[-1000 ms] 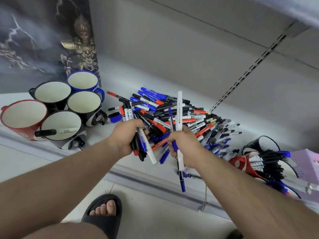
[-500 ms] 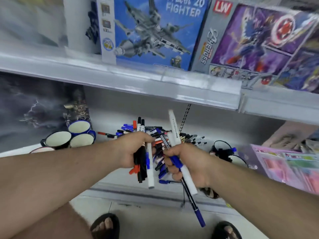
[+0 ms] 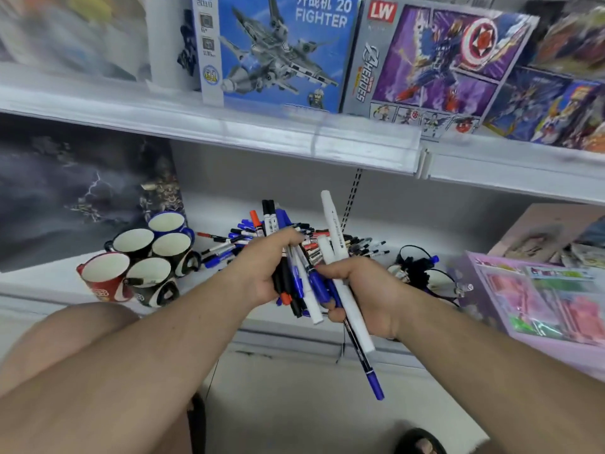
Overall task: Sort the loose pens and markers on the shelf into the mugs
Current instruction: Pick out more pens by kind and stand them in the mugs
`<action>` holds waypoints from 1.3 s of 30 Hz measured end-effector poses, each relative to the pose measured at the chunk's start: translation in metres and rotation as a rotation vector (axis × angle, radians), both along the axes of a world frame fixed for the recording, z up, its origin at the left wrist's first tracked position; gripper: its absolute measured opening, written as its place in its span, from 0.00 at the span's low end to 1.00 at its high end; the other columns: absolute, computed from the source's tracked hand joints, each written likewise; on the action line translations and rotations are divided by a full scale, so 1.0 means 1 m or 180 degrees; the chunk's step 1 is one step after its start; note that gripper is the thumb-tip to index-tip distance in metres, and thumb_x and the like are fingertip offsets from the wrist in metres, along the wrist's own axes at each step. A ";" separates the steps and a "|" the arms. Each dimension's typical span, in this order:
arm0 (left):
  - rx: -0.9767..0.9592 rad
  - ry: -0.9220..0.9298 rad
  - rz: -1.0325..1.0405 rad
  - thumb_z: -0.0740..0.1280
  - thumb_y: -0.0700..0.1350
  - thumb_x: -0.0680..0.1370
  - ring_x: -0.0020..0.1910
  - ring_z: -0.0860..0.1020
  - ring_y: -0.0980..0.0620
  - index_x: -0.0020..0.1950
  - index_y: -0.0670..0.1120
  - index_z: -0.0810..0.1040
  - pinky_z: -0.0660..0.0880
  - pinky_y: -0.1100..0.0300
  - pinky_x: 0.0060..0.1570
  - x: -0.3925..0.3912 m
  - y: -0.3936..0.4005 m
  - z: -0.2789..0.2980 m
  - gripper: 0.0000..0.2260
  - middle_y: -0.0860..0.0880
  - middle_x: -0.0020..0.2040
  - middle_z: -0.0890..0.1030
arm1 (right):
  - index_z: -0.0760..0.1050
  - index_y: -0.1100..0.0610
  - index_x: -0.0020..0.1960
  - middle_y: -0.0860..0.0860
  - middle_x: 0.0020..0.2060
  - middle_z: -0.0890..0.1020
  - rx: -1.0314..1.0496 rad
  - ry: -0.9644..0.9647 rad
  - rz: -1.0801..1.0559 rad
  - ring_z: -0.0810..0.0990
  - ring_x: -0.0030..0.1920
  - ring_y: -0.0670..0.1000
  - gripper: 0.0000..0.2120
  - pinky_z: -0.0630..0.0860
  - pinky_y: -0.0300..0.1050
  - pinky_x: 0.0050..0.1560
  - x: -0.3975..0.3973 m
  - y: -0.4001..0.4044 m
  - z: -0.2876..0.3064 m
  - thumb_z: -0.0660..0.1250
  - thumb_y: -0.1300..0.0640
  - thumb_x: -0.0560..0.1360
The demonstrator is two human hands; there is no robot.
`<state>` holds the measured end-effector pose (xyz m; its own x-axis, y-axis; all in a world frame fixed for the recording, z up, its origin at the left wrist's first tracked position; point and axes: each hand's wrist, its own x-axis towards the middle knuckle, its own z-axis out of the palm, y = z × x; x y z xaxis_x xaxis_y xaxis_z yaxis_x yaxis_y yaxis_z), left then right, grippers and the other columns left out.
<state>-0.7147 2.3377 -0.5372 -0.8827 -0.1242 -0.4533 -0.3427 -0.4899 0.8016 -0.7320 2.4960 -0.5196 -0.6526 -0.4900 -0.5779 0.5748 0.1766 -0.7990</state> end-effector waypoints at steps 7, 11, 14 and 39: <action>-0.0375 -0.0213 -0.0871 0.65 0.34 0.76 0.34 0.82 0.47 0.43 0.39 0.80 0.80 0.54 0.42 0.011 0.026 -0.009 0.05 0.42 0.37 0.83 | 0.70 0.59 0.43 0.53 0.29 0.72 -0.0726 -0.0403 -0.1627 0.66 0.28 0.50 0.04 0.64 0.41 0.27 -0.015 0.006 -0.009 0.59 0.64 0.76; -0.0304 -0.0333 -0.1038 0.66 0.35 0.75 0.34 0.81 0.46 0.47 0.40 0.83 0.79 0.56 0.36 0.017 0.047 -0.023 0.07 0.40 0.39 0.82 | 0.72 0.59 0.38 0.52 0.29 0.75 -0.0515 -0.0291 -0.2042 0.68 0.28 0.50 0.09 0.67 0.42 0.30 -0.012 -0.003 -0.010 0.61 0.64 0.76; -0.0185 -0.0430 -0.1055 0.66 0.35 0.75 0.31 0.81 0.47 0.49 0.39 0.83 0.79 0.56 0.32 0.017 0.046 -0.024 0.07 0.42 0.37 0.82 | 0.72 0.59 0.37 0.53 0.31 0.77 -0.0641 -0.0337 -0.2148 0.69 0.29 0.50 0.09 0.70 0.46 0.37 -0.012 -0.005 -0.011 0.61 0.64 0.76; -0.0460 -0.0175 -0.0070 0.73 0.33 0.72 0.33 0.81 0.46 0.45 0.39 0.81 0.81 0.52 0.37 0.000 0.036 -0.020 0.04 0.40 0.38 0.81 | 0.73 0.63 0.57 0.61 0.55 0.82 -0.0911 -0.0287 -0.2041 0.81 0.58 0.60 0.09 0.76 0.61 0.60 -0.028 -0.010 -0.005 0.58 0.60 0.83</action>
<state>-0.7142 2.3737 -0.5577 -0.8603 -0.1724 -0.4798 -0.3974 -0.3628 0.8429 -0.7598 2.4865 -0.5249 -0.8191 -0.1659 -0.5491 0.5614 -0.4287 -0.7079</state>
